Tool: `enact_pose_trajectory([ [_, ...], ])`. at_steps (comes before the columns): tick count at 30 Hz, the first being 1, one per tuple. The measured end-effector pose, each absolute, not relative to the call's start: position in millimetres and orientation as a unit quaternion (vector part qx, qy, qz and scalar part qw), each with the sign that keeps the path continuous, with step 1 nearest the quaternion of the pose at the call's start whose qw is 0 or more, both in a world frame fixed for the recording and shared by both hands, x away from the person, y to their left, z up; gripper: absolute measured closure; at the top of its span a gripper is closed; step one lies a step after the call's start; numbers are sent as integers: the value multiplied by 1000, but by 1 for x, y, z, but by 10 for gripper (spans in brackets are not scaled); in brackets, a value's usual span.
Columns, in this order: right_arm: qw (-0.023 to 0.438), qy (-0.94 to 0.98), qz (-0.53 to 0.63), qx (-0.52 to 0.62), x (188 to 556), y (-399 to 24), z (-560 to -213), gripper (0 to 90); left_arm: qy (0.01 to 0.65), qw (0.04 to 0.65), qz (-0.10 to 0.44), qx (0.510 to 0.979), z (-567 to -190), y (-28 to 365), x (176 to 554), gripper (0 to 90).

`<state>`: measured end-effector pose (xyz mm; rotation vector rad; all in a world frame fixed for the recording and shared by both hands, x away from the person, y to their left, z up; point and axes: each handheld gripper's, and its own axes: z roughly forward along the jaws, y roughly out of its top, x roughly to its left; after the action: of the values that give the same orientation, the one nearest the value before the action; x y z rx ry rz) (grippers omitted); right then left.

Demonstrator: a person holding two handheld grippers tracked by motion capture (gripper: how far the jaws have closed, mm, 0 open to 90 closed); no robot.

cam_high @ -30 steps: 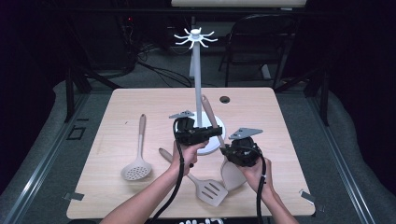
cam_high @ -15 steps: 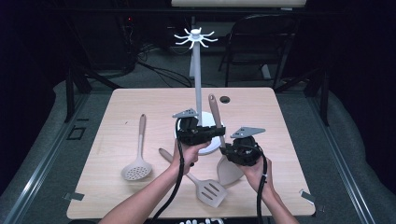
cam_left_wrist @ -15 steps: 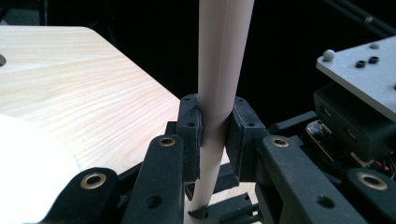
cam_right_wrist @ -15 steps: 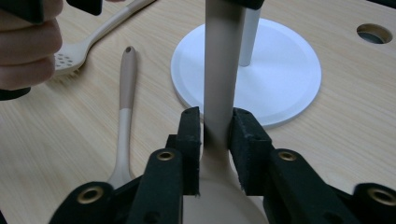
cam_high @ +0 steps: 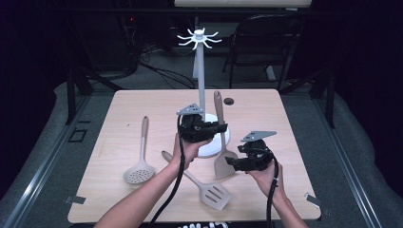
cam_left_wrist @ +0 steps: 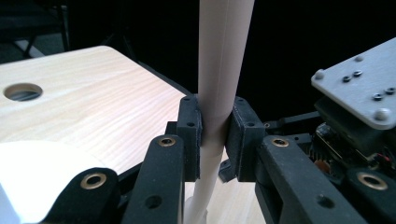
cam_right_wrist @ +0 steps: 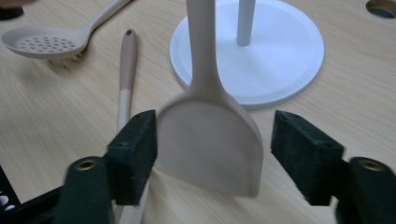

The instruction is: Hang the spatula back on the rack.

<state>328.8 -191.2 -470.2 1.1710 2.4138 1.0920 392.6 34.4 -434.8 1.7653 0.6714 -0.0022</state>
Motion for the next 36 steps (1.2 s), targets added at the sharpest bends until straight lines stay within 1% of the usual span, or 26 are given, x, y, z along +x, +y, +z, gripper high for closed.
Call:
enact_pose_trajectory([
  [5, 107, 823, 368, 419, 331, -205, -478, 152, 283, 583, 11, 761, -429, 38, 398, 770],
  [7, 107, 824, 366, 420, 332, -206, -479, 139, 284, 583, 14, 761, -427, 40, 400, 770],
  [8, 105, 822, 364, 425, 334, -210, -483, 95, 283, 582, 18, 762, -424, 42, 402, 770],
  [9, 105, 822, 364, 425, 334, -210, -483, 95, 283, 582, 18, 762, -424, 42, 402, 769],
  [10, 102, 821, 363, 429, 336, -213, -484, 72, 283, 582, 21, 762, -420, 44, 405, 769],
  [20, 105, 821, 357, 434, 340, -219, -487, 10, 280, 583, 40, 762, -399, 48, 414, 769],
  [36, 110, 820, 354, 436, 341, -223, -488, 0, 272, 581, 65, 764, -373, 46, 422, 769],
])
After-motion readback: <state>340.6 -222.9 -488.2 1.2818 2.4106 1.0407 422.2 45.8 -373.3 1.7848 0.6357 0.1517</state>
